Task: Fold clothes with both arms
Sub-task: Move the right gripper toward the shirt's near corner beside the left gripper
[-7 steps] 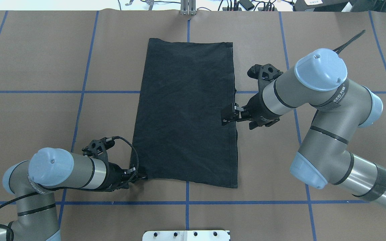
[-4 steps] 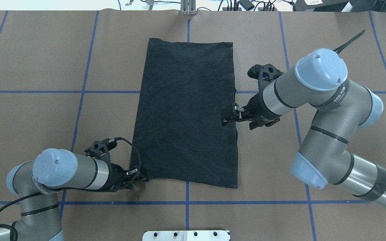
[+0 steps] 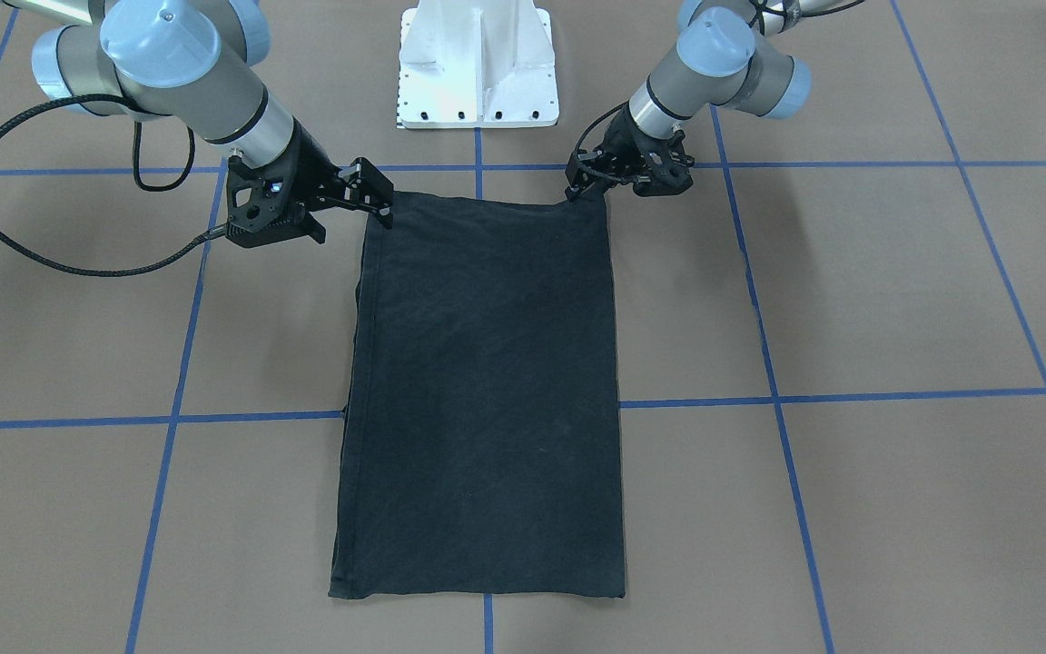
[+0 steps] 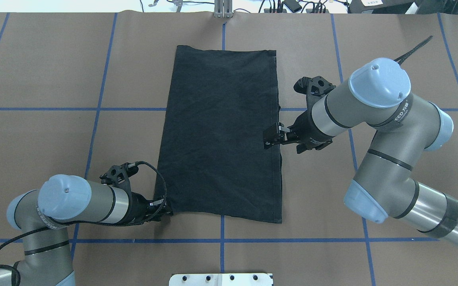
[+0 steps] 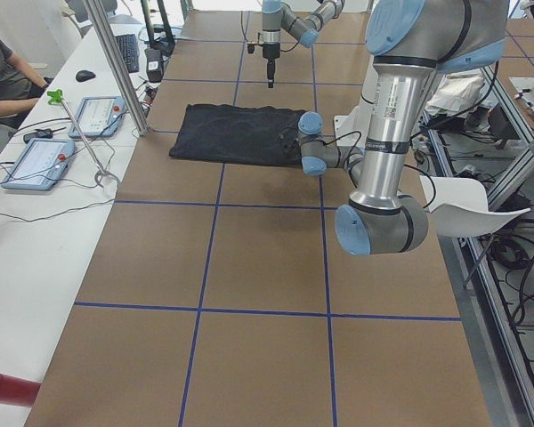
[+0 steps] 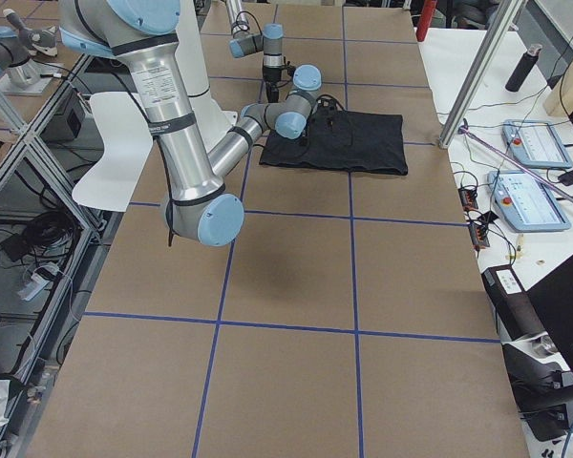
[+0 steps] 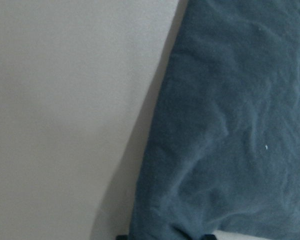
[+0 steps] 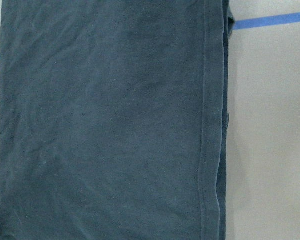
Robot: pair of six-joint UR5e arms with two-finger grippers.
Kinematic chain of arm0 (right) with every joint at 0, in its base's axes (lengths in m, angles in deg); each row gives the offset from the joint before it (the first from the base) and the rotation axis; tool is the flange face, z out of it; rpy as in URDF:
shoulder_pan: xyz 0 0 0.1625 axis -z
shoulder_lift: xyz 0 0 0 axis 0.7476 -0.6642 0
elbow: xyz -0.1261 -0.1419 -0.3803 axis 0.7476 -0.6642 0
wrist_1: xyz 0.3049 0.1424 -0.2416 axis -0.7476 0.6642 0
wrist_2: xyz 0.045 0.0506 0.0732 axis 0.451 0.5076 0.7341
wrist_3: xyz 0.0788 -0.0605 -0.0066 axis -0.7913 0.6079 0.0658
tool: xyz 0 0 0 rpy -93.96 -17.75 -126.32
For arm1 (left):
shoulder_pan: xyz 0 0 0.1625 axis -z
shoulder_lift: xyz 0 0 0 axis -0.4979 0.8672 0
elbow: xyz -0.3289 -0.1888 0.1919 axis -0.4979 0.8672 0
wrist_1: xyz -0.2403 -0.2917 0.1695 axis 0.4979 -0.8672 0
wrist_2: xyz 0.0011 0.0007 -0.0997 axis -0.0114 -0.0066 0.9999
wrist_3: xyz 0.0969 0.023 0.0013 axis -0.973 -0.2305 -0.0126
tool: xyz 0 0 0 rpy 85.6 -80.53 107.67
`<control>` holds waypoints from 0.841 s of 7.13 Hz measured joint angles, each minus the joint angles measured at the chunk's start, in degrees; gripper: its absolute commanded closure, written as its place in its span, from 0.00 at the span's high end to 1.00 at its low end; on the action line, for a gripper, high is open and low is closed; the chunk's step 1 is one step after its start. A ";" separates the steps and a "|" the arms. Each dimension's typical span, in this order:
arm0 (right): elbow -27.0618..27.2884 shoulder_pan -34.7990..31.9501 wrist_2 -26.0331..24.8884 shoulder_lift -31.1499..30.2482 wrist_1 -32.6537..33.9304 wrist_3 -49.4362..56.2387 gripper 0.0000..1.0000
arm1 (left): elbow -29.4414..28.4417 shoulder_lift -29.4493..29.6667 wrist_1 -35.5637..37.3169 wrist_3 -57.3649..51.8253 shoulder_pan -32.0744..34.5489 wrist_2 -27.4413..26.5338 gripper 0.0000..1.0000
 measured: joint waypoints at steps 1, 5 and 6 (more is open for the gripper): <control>-0.20 0.02 0.01 -0.03 -0.01 0.04 1.00 | 0.45 -0.03 0.47 0.00 0.17 0.02 0.00; -0.36 0.57 -0.15 -0.34 -0.05 -0.54 1.00 | 3.47 0.14 3.38 0.00 0.83 0.31 0.00; -0.34 0.97 -0.23 -0.37 -0.05 -0.71 1.00 | 4.06 0.24 3.83 0.00 0.93 0.36 0.00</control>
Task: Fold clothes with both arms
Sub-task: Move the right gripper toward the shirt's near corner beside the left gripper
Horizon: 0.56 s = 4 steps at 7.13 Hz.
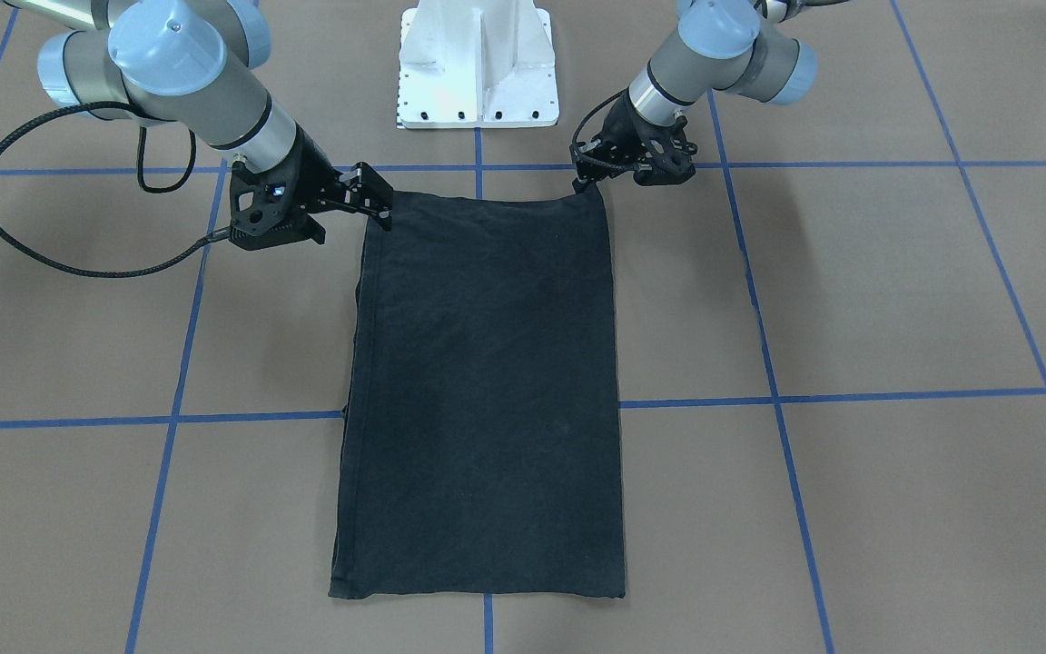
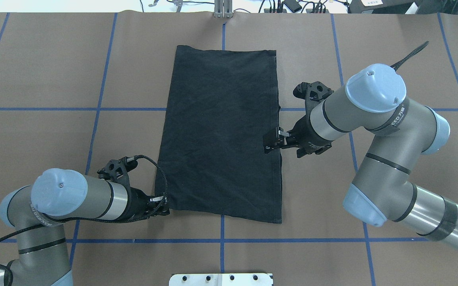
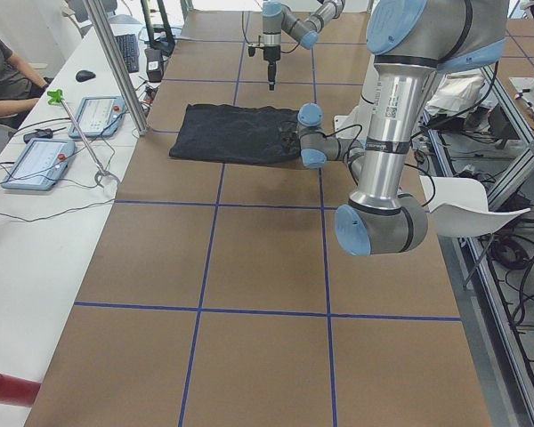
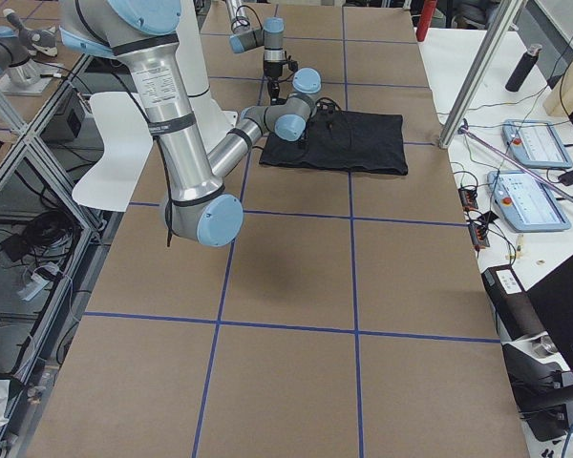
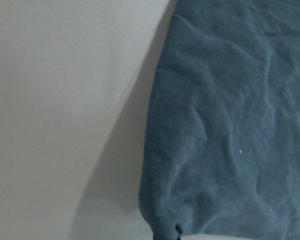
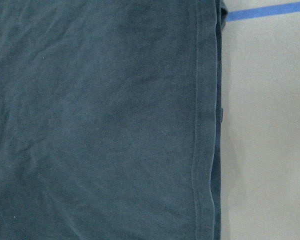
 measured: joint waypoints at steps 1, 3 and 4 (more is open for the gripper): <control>0.01 0.26 -0.06 -0.08 -0.03 -0.07 1.00 | 0.27 0.04 0.19 0.00 0.04 0.05 0.00; 0.05 1.07 -0.39 -0.44 -0.04 -0.39 1.00 | 0.50 0.03 0.27 0.00 0.10 0.08 0.00; 0.04 2.48 -1.21 -0.61 -0.05 -1.35 1.00 | 0.53 0.00 0.30 0.00 0.13 0.08 0.00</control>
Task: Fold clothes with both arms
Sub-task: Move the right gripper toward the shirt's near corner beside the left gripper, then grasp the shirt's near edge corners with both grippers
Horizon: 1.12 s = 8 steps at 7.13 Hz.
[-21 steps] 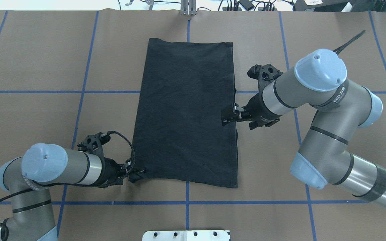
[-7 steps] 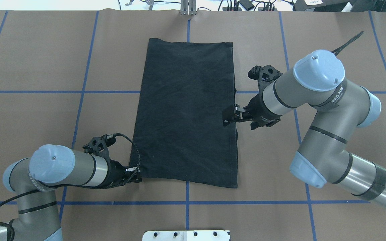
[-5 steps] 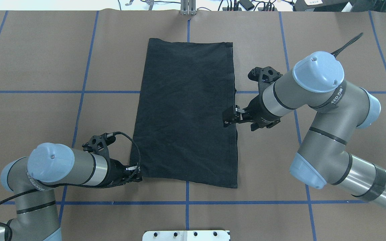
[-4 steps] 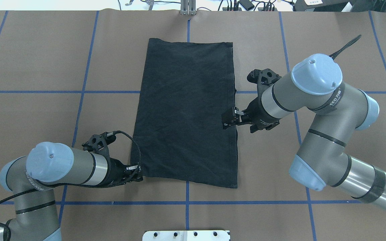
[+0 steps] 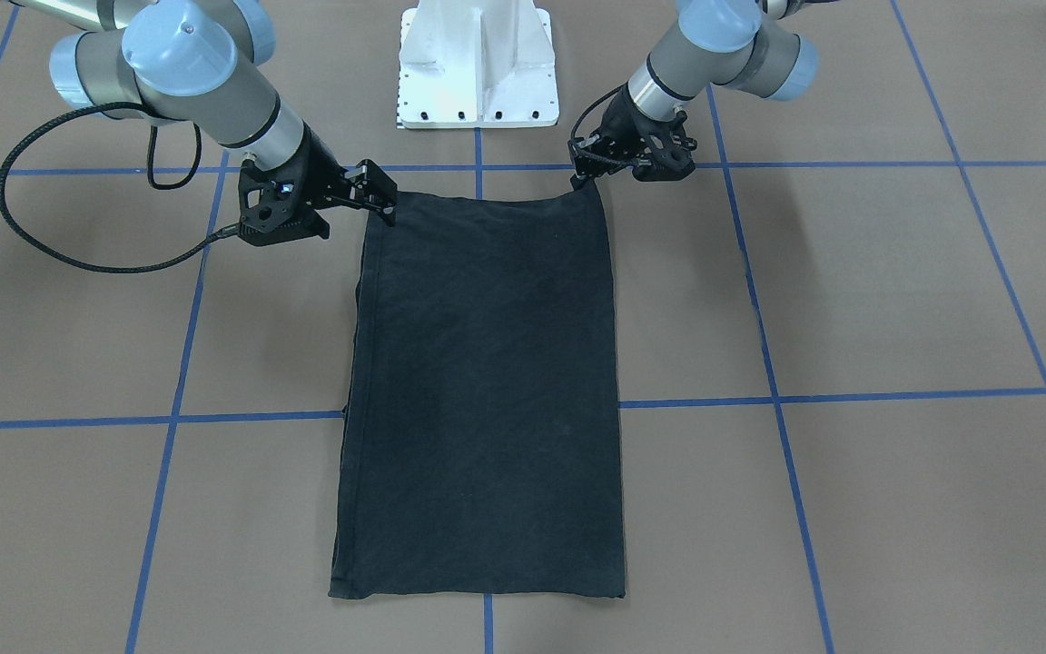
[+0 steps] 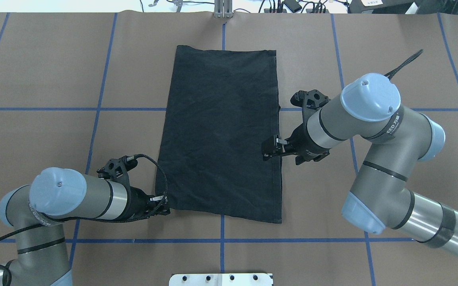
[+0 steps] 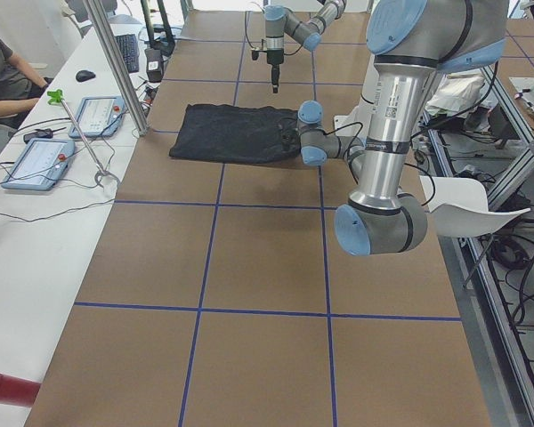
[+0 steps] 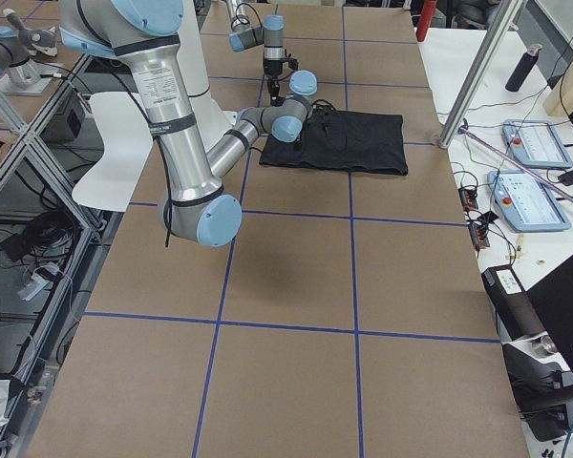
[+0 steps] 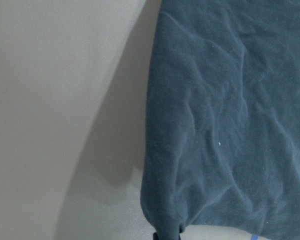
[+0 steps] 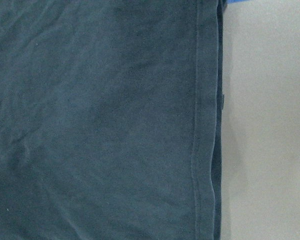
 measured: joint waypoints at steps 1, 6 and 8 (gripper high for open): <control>-0.04 2.80 -2.32 -0.11 0.00 -2.29 1.00 | 0.05 -0.01 0.03 0.00 0.02 0.00 0.00; -0.49 12.46 -10.68 0.17 4.31 -11.40 1.00 | 0.08 -0.18 0.07 0.08 0.03 0.00 0.00; -1.49 13.37 -11.43 0.33 6.22 -11.38 1.00 | 0.10 -0.28 0.07 0.09 0.03 0.00 0.00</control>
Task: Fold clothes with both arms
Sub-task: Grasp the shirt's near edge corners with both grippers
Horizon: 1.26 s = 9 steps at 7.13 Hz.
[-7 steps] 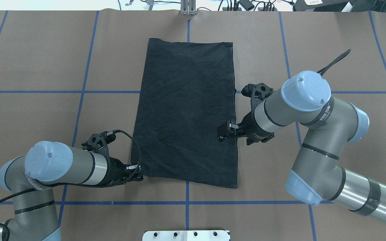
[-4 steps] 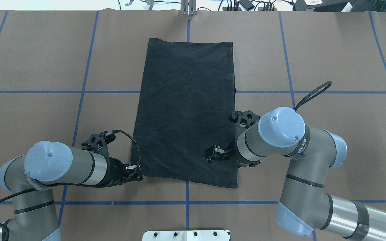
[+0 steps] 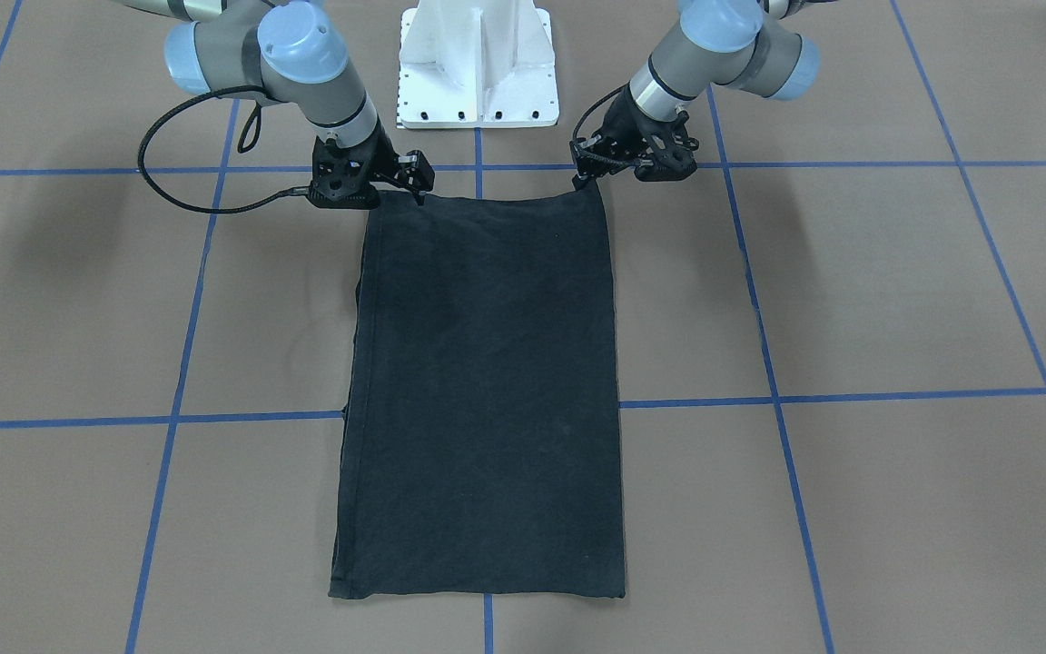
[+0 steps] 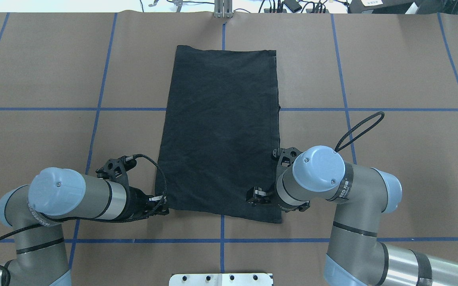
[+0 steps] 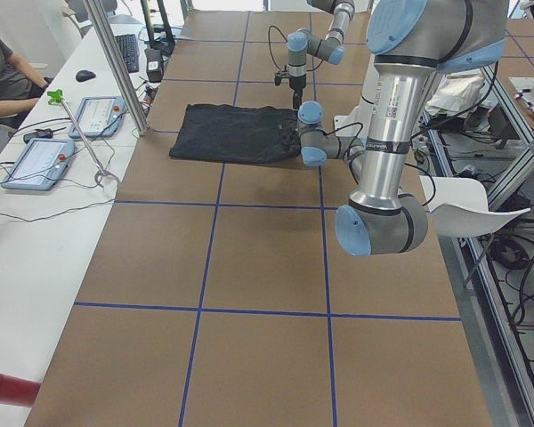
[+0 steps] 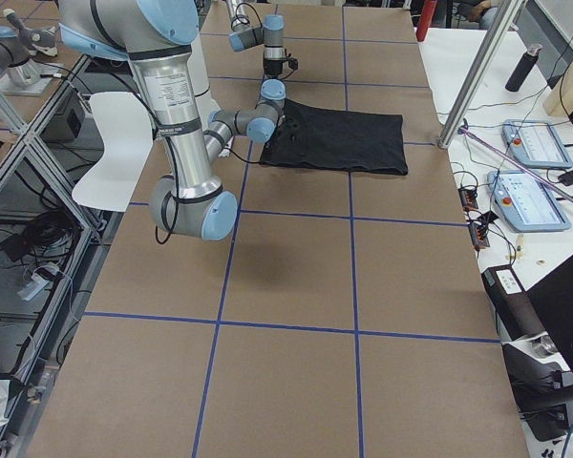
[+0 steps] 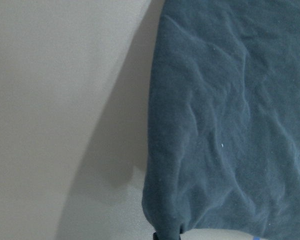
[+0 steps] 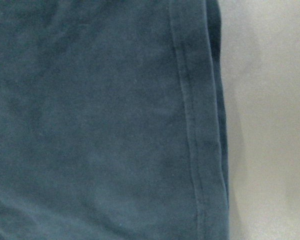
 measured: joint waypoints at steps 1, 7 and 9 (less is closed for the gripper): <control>-0.73 0.24 -0.14 0.09 0.19 0.12 1.00 | 0.01 -0.02 0.00 0.00 0.00 0.00 0.00; -1.87 0.60 -0.10 0.40 0.28 0.10 0.77 | 0.01 -0.24 0.00 0.00 0.00 0.00 0.00; -1.93 0.68 -0.12 0.41 0.28 -0.02 0.65 | 0.01 -0.32 0.00 0.00 0.03 0.00 0.00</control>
